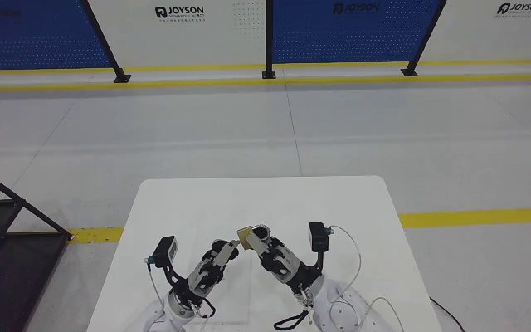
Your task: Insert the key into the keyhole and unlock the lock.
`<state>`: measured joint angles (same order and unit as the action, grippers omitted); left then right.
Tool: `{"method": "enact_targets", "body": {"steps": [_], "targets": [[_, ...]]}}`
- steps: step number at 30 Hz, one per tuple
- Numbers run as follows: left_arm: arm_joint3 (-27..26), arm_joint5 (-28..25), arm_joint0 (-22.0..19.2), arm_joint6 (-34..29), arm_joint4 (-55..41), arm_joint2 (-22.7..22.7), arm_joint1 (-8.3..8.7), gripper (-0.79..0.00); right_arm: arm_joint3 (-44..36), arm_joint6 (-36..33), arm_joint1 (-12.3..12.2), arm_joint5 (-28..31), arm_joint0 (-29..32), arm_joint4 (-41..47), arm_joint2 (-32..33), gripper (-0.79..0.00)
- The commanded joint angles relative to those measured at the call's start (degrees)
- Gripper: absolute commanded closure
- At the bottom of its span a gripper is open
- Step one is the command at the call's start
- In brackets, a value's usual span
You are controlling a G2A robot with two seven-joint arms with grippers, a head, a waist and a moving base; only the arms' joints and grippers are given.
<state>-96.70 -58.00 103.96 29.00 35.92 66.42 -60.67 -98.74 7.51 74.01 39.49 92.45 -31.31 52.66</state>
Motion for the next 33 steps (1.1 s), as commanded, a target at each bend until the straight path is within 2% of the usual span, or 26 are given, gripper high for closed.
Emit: {"method": "enact_targets", "body": {"steps": [1,15,27,33], "targets": [[0.15,0.00,-0.16,0.30,0.25,-0.18,0.19,0.000,0.02,-0.25,-0.01,-0.05,-0.02,-0.05,-0.03,0.000],[1.28,0.00,-0.47,4.36,6.93,0.83,0.62,0.000,-0.26,-1.88,-0.11,-1.19,-0.13,-0.89,-0.33,0.000],[1.73,6.00,0.04,12.23,19.53,1.30,-0.72,0.000,-0.41,-2.61,-0.23,-1.80,-0.09,-0.76,-0.21,0.000],[1.52,11.31,0.39,16.66,26.32,1.24,-1.20,0.000,-0.50,-2.96,-0.27,-2.19,-0.16,-0.89,-0.24,0.000]]}}
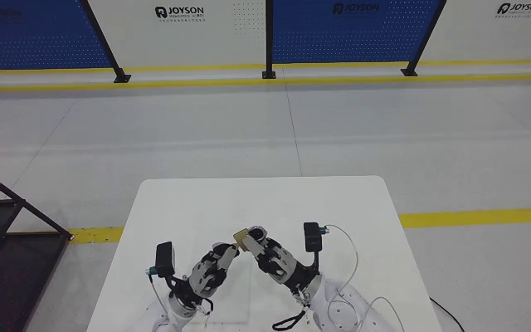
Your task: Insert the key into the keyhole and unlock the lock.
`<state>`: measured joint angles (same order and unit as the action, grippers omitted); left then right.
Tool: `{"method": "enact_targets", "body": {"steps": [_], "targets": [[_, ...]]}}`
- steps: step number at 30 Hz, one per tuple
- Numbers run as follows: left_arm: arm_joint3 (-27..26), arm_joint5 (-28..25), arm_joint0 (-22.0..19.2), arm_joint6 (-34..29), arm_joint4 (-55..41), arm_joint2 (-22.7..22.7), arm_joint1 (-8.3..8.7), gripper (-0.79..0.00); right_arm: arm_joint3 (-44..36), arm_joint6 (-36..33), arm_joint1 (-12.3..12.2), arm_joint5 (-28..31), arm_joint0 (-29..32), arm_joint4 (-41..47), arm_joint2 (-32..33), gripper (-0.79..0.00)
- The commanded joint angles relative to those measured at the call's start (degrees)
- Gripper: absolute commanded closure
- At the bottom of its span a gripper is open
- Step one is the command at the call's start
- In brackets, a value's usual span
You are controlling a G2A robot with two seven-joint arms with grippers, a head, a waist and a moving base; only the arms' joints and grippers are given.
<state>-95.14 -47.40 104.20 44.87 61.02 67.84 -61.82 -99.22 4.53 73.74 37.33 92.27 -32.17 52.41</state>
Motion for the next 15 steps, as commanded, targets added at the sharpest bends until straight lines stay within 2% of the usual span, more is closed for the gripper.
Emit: {"method": "enact_targets", "body": {"steps": [1,7,15], "targets": [[-0.01,1.45,0.17,1.63,2.05,-0.12,-0.12,0.000,-0.04,-0.01,-0.01,-0.04,0.02,-0.07,-0.01,0.000],[-0.23,6.85,0.59,6.09,7.06,-0.24,-0.46,0.000,-0.09,0.06,-0.04,-0.25,0.00,-0.31,0.00,0.000],[-0.22,16.97,0.66,9.98,14.14,-0.49,-0.89,0.000,-0.25,0.27,-0.10,-0.68,0.07,-0.91,0.05,0.000]]}}
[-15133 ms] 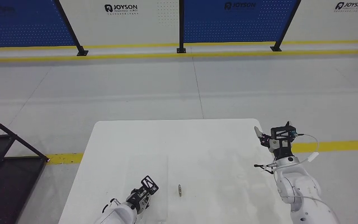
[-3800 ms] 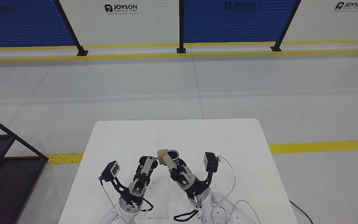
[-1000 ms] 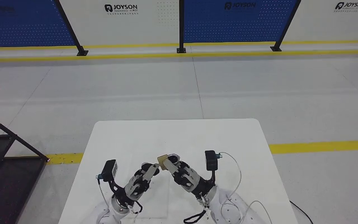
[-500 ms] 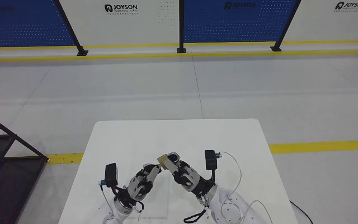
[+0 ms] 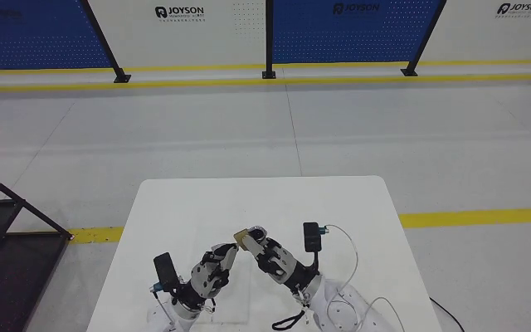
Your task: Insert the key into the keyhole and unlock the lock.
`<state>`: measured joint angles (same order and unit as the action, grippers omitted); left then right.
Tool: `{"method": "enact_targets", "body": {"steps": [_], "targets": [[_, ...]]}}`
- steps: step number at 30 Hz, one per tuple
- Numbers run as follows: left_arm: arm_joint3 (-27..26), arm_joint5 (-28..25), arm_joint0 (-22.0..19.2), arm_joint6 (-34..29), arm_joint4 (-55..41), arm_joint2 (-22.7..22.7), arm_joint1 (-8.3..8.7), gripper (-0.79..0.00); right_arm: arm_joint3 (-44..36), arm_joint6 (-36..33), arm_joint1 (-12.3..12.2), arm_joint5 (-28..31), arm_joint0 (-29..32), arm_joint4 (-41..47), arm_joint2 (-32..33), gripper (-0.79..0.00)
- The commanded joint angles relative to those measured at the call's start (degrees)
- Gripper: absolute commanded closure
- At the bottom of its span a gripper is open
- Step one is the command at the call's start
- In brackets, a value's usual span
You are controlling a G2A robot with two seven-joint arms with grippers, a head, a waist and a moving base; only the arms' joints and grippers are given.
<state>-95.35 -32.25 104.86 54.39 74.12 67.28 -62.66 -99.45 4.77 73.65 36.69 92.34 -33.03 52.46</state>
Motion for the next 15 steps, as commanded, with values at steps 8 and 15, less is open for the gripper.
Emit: {"method": "enact_targets", "body": {"steps": [8,15], "targets": [[-0.30,8.31,0.62,3.19,5.35,-0.27,-0.25,0.000,-0.11,0.39,-0.03,-0.32,0.08,-0.36,-0.04,0.000],[-0.71,13.03,0.96,4.75,8.59,-0.09,-0.32,0.000,-0.15,0.52,-0.05,-0.36,0.13,-0.45,-0.11,0.000]]}}
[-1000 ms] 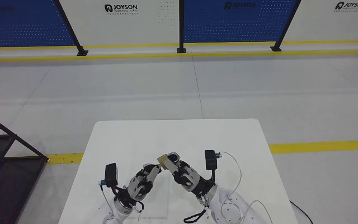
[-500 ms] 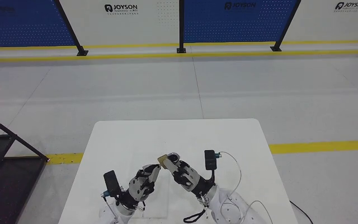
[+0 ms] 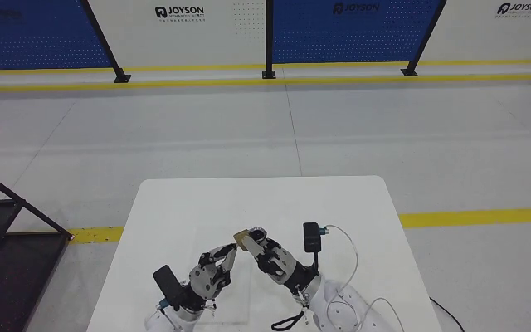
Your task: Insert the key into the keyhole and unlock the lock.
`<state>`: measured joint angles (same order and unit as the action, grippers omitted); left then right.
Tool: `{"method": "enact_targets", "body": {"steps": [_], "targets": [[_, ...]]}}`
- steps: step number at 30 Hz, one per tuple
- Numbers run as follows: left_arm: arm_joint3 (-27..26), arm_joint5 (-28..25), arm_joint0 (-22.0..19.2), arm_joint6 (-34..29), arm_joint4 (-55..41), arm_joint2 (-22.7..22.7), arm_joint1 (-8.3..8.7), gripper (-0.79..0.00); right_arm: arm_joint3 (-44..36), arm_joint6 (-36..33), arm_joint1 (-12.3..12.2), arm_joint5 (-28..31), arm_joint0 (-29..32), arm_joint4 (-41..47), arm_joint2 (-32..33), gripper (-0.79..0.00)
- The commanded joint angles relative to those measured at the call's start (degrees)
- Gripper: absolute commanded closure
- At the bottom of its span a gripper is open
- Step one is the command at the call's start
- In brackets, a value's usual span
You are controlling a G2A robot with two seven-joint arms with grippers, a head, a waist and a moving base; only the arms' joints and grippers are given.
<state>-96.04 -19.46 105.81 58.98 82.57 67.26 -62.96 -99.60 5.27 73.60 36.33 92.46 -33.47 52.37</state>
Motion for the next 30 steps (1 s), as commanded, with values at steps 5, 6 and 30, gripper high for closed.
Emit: {"method": "enact_targets", "body": {"steps": [5,6,30], "targets": [[-0.12,-0.86,-0.02,0.01,-1.59,-0.50,-0.12,0.000,-0.02,0.06,-0.02,-0.03,0.01,-0.03,-0.05,0.000],[-0.11,-1.77,-0.10,-0.20,-2.29,-0.54,-0.11,0.000,-0.04,0.07,-0.03,-0.03,0.02,-0.04,-0.04,0.000],[-2.65,-38.54,2.17,-24.02,-36.12,2.94,3.31,-0.191,-0.80,0.52,-0.49,1.85,0.89,0.38,1.04,0.000]]}}
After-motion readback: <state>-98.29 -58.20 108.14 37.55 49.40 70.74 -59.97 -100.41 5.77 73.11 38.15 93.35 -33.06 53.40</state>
